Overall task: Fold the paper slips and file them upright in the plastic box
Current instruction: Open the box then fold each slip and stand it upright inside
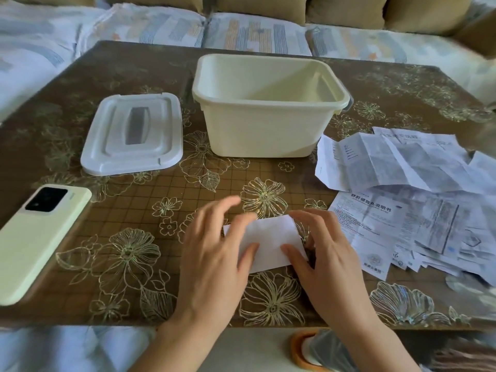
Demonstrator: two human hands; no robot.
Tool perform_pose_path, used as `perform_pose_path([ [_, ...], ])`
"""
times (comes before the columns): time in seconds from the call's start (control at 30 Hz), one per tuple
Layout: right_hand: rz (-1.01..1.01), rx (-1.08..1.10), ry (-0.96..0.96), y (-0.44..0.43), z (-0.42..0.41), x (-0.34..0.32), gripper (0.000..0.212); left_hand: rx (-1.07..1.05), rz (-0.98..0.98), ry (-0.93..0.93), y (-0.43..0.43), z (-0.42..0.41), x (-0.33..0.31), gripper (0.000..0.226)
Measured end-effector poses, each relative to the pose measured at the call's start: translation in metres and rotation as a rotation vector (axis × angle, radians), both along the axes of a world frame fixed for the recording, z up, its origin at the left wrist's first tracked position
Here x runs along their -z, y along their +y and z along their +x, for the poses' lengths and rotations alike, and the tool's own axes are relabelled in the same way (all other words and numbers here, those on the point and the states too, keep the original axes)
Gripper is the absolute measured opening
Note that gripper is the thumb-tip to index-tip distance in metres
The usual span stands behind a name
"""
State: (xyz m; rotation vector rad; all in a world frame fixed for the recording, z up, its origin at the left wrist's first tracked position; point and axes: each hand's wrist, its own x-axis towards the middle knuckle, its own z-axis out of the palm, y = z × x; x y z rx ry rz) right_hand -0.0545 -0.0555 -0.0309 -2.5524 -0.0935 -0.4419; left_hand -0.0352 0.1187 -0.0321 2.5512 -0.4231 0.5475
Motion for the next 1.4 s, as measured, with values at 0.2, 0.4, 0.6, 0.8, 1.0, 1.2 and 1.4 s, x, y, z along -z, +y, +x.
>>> perform_pose_path([
  [0.2, -0.078, -0.056, -0.053, -0.003, 0.002, 0.004, 0.018, 0.176, 0.046, 0.009, 0.01, 0.005, 0.001, 0.02],
  [0.4, -0.129, -0.074, -0.053, -0.005, 0.0, -0.003, 0.017, 0.334, 0.088, 0.212, 0.033, 0.01, -0.004, 0.044],
  [0.6, -0.181, -0.371, -0.041, 0.006, 0.0, -0.012, 0.024, 0.431, 0.132, 0.257, 0.04, 0.018, -0.012, 0.053],
  [0.8, -0.352, -0.501, -0.146, -0.001, 0.012, -0.012, 0.017, 0.468, 0.11, 0.291, 0.045, 0.027, -0.013, 0.053],
  [1.0, -0.478, -0.523, -0.31, 0.008, 0.005, -0.012, 0.02, 0.481, 0.104, 0.266, 0.045, 0.027, -0.013, 0.053],
  [1.2, -0.428, -0.33, -0.278, 0.012, 0.004, -0.011, 0.027, 0.419, 0.022, 0.209, 0.041, 0.027, -0.012, 0.045],
  [1.4, -0.182, -0.167, -0.162, -0.002, -0.001, -0.007, 0.02, 0.319, -0.04, 0.009, 0.025, 0.021, -0.004, 0.008],
])
